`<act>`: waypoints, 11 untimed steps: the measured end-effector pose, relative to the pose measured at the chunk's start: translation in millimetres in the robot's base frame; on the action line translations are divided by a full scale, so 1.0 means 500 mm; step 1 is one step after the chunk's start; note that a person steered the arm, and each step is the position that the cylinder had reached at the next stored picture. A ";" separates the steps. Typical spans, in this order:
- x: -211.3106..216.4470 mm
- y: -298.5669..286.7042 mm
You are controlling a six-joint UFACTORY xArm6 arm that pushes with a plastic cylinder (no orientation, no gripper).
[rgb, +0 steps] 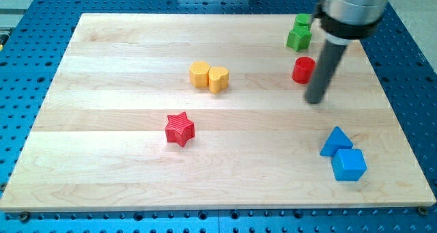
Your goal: Move the red circle to the top right of the yellow blocks
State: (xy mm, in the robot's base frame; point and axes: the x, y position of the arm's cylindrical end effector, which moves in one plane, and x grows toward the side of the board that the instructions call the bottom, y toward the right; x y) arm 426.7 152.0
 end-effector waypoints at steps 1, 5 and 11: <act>-0.092 -0.035; -0.037 0.077; -0.081 0.069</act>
